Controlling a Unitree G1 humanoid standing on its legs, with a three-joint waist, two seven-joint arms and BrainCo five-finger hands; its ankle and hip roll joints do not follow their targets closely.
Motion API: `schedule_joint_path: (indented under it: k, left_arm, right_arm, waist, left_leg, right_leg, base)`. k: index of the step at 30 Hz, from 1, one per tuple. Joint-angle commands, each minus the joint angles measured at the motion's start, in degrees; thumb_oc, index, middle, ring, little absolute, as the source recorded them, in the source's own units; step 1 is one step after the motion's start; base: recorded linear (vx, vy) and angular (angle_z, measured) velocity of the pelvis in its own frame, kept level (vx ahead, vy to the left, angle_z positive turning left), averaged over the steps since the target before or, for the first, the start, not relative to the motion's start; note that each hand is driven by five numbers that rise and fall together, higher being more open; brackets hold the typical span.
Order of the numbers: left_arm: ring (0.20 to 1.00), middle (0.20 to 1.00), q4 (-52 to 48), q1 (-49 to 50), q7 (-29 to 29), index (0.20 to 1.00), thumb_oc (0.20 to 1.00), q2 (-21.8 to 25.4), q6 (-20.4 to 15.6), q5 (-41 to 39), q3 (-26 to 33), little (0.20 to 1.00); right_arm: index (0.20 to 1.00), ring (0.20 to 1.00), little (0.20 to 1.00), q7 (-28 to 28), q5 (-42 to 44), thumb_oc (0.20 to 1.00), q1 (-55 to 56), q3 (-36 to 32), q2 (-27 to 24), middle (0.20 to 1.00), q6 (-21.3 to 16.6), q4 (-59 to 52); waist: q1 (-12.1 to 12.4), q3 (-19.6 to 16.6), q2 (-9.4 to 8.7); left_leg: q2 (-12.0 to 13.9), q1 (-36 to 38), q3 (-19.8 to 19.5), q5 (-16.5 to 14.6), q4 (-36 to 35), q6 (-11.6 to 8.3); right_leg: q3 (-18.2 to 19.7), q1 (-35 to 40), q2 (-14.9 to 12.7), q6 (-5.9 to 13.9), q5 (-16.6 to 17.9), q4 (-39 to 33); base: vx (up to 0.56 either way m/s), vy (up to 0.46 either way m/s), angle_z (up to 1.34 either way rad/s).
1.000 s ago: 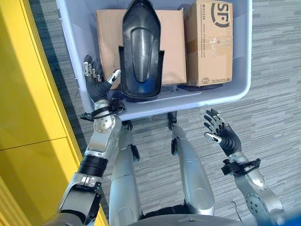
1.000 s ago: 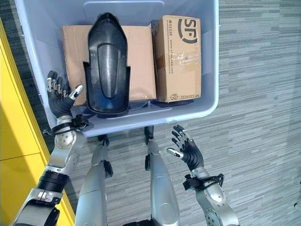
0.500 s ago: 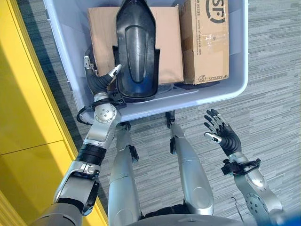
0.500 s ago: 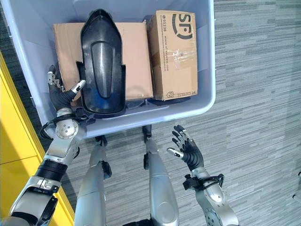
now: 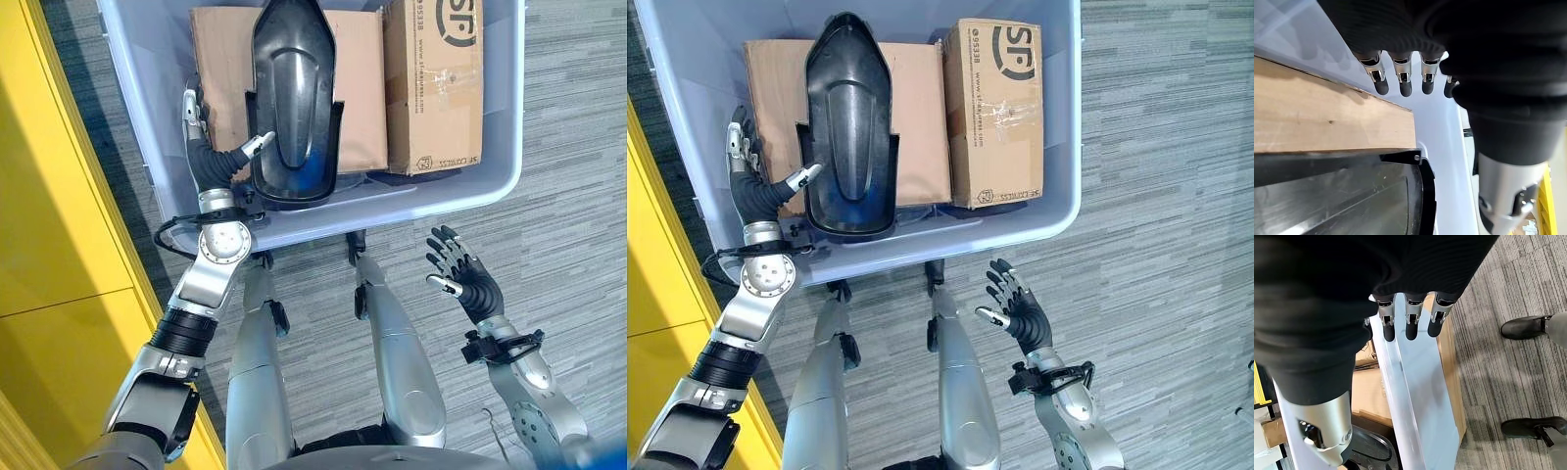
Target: Move parts from the plastic box to the shelf.
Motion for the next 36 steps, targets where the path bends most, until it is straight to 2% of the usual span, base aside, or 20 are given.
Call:
schedule_joint_path:
  k: [1, 6, 10, 36]
  left_arm:
    - [1.000, 1.000, -3.3, 0.0, 1.9, 1.000, 1.000, 2.5, -2.5, 3.4, 4.0, 1.000]
    - [1.000, 1.000, -7.0, 3.1, 3.2, 1.000, 1.000, 4.0, -2.5, 5.9, 7.2, 1.000]
    - [1.000, 1.000, -8.7, 3.3, 3.3, 1.000, 1.000, 4.4, -2.6, 6.5, 7.5, 1.000]
    - [1.000, 1.000, -1.7, -3.0, -0.2, 1.000, 1.000, 2.4, -2.0, 3.1, 0.1, 1.000]
  right_arm:
    - [1.000, 1.000, 1.000, -0.3, 0.4, 1.000, 3.3, -2.9, -3.2, 1.000, -2.6, -2.0]
    - [1.000, 1.000, 1.000, -0.2, 0.5, 1.000, 3.0, -3.1, -3.8, 1.000, -2.7, -2.3]
    - [1.000, 1.000, 1.000, -0.3, 0.5, 1.000, 2.6, -2.9, -4.1, 1.000, -2.9, -2.5]
    - [1.000, 1.000, 1.000, -0.5, 0.3, 1.000, 3.6, -2.6, -3.8, 1.000, -2.8, -2.2]
  waist:
    - [0.7, -1.4, -1.27]
    - [1.4, -1.4, -0.75]
    - [1.5, -1.4, -0.70]
    - [0.3, -1.4, -0.93]
  left_leg:
    - [5.1, 3.9, -2.1, -8.8, 5.9, -5.54]
    - [5.1, 4.1, -2.1, -8.7, 5.6, -5.52]
    - [5.0, 4.2, -2.1, -8.8, 5.6, -5.51]
    - [4.9, 4.4, -1.8, -8.5, 5.5, -5.49]
  right_leg:
    - [0.4, 5.0, -3.1, 2.57, 3.2, -6.0]
    - [0.2, 5.3, -3.2, 2.55, 3.2, -6.1]
    - [0.1, 5.4, -3.2, 2.51, 3.1, -6.1]
    - [0.5, 5.2, -3.1, 2.44, 3.3, -6.2]
  base:
    - [0.00, 0.000, 0.00]
    - [0.00, 0.000, 0.00]
    - [0.00, 0.000, 0.00]
    - [0.00, 0.000, 0.00]
